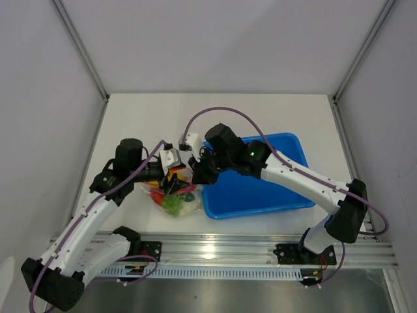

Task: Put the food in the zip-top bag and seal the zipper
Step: Adjust the zipper food storage bag at the center of the board, then zip the zipper food storage bag at the center of the board.

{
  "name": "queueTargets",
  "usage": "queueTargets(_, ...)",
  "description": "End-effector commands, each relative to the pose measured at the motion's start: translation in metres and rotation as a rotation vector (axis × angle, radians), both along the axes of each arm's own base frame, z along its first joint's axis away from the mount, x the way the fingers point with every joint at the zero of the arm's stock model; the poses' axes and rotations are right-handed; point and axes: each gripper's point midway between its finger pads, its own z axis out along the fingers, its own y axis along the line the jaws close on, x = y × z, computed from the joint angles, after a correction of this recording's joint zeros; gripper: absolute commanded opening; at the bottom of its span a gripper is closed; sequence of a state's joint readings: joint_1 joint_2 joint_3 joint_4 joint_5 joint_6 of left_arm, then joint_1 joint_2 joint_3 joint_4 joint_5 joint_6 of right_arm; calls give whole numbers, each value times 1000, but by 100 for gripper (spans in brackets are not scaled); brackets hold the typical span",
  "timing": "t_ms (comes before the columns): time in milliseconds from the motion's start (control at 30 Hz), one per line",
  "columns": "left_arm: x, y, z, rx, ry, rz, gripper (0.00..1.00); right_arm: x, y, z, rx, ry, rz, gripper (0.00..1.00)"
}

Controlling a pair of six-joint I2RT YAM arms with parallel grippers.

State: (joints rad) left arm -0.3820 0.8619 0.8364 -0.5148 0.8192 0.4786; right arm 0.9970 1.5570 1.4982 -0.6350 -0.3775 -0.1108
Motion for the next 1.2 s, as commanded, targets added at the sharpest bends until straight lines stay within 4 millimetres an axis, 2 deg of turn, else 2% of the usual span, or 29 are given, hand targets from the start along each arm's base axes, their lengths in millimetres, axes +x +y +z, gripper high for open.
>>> queueTargets(0, -5, 0, 5, 26, -21, 7, 68, 10, 9, 31, 78, -69, 4, 0)
queueTargets(200, -1, 5, 1, 27, -16, 79, 50, 15, 14, 38, 103, -72, -10, 0)
queueTargets(267, 2, 8, 1, 26, -3, 121, 40, 18, 13, 38, 96, -79, -26, 0)
queueTargets(300, 7, 12, 0, 34, -1, 159, 28, 18, 13, 39, 95, -83, -31, 1)
queueTargets(367, 9, 12, -1, 27, 40, 195, 18, 21, 11, 38, 91, -90, -47, 12)
queueTargets(400, 9, 12, -2, 23, 55, 204, 9, 21, 11, 39, 91, -91, -51, 15)
queueTargets(467, 8, 15, -9, 27, 109, 247, 1, 23, 10, 38, 92, -96, -61, 23)
queueTargets(533, 8, 19, -14, 35, 138, 283, 0, 26, 8, 39, 101, -108, -86, 38)
queueTargets(567, 8, 20, -15, 30, 153, 297, 1, 30, 6, 38, 96, -121, -112, 43)
queueTargets(600, 6, 21, -13, 24, 148, 307, 1, 31, 3, 37, 94, -124, -128, 48)
queueTargets(633, 6, 23, -12, 20, 146, 317, 1, 33, 2, 37, 98, -131, -148, 59)
queueTargets(700, 6, 24, -9, 8, 142, 332, 1, 41, -3, 38, 90, -147, -204, 71)
queueTargets(733, 4, 24, -4, -3, 131, 331, 1, 43, -6, 39, 93, -139, -240, 89)
queueTargets(767, 2, 24, -3, -12, 135, 327, 1, 45, -7, 40, 92, -138, -264, 99)
queueTargets(900, 1, 23, 3, -38, 138, 338, 1, 51, -18, 41, 109, -138, -356, 99)
queueTargets(1033, 0, 18, 3, -67, 196, 341, 1, 41, -22, 43, 197, -157, -313, 99)
queueTargets(1067, 0, 17, 2, -69, 212, 338, 1, 36, -27, 32, 198, -143, -295, 99)
queueTargets(1133, -2, 13, 0, -79, 241, 328, 0, 25, -24, 33, 245, -93, -223, 92)
queueTargets(1167, -3, 12, -4, -83, 269, 332, 1, 28, -26, 30, 250, -69, -217, 89)
